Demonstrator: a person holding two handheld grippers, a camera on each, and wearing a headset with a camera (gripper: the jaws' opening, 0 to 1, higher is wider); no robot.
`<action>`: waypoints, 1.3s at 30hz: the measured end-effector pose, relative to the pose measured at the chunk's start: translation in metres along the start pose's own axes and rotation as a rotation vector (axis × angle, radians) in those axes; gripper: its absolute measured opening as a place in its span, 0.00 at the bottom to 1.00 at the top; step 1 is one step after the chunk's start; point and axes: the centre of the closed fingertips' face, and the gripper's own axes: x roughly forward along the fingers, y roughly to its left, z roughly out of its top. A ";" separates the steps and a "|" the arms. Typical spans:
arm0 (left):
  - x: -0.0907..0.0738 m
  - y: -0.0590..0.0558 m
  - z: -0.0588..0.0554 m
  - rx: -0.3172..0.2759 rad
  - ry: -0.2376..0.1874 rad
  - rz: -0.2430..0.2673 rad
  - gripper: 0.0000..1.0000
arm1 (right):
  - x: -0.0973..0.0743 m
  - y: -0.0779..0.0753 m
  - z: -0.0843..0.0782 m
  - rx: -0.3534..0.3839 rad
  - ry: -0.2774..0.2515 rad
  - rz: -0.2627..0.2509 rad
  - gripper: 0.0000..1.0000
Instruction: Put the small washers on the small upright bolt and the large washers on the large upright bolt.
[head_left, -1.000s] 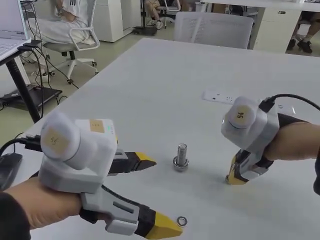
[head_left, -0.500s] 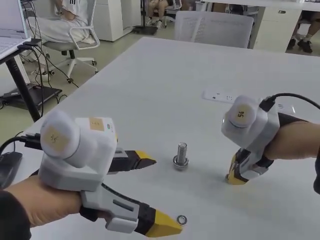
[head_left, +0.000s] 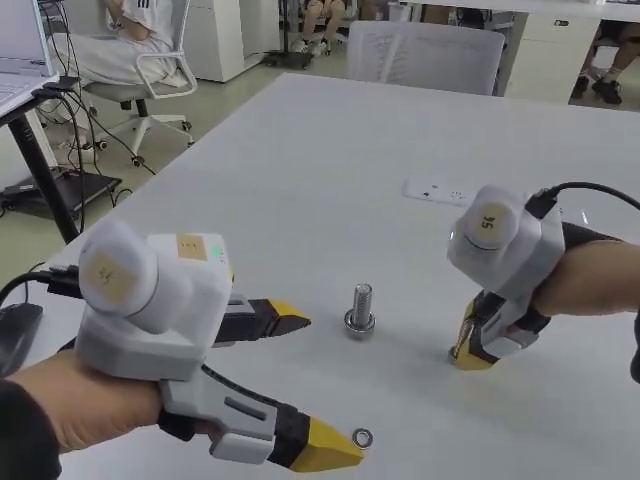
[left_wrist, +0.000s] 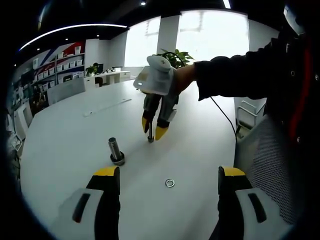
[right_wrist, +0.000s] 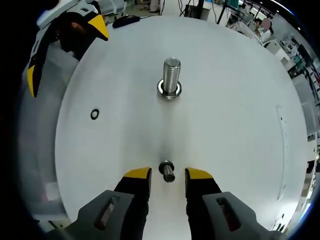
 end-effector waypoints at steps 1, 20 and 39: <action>0.000 0.000 0.000 -0.001 0.000 -0.001 0.80 | 0.000 0.001 0.000 0.001 0.001 0.001 0.28; -0.002 -0.001 0.003 0.009 -0.008 -0.003 0.80 | -0.016 0.005 -0.011 0.031 0.000 -0.022 0.29; -0.006 -0.001 0.010 0.024 -0.025 0.001 0.80 | -0.022 0.026 -0.031 0.053 0.013 -0.017 0.29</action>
